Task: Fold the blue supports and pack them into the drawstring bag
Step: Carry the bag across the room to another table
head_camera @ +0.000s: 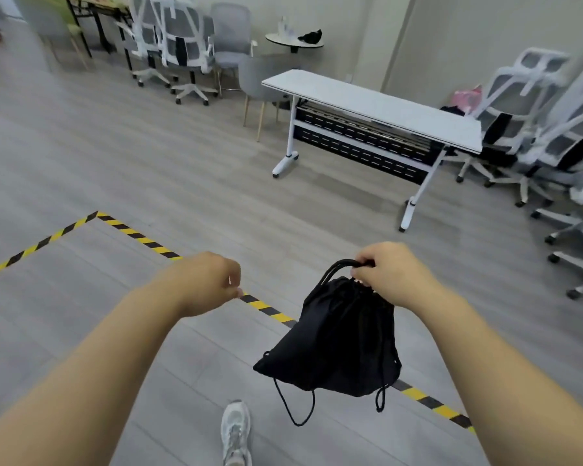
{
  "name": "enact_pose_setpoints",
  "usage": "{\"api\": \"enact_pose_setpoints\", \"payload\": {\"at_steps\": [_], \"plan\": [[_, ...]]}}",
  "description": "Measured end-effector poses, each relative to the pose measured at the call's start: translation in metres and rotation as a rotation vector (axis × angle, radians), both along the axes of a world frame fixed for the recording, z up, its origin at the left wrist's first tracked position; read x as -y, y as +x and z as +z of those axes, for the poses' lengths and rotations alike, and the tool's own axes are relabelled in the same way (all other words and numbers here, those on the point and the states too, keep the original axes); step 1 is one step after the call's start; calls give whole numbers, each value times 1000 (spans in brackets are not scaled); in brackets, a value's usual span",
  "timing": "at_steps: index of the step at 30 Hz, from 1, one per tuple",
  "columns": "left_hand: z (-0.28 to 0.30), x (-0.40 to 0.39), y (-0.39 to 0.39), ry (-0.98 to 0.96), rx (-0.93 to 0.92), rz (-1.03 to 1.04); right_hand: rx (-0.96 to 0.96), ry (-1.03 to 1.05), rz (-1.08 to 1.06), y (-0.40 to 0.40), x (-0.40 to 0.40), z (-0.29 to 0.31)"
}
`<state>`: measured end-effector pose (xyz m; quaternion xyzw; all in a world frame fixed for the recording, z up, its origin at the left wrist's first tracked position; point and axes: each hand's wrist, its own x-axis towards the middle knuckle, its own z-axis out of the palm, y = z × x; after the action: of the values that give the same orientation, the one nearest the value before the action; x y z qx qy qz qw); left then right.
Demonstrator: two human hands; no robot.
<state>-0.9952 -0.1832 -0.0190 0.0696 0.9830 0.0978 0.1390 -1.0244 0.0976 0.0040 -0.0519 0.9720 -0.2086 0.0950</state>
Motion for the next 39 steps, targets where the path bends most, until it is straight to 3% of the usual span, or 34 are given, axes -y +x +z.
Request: {"api": "enact_pose_setpoints", "payload": {"at_steps": [15, 27, 39], "plan": [[-1, 18, -335, -5, 5, -232, -17, -12, -246, -270, 11, 5], [-26, 6, -583, -44, 64, -250, 10, -82, -218, -522, 17, -18], [-43, 10, -811, -11, 124, -208, 51, -25, -216, -749, 15, -24]]}}
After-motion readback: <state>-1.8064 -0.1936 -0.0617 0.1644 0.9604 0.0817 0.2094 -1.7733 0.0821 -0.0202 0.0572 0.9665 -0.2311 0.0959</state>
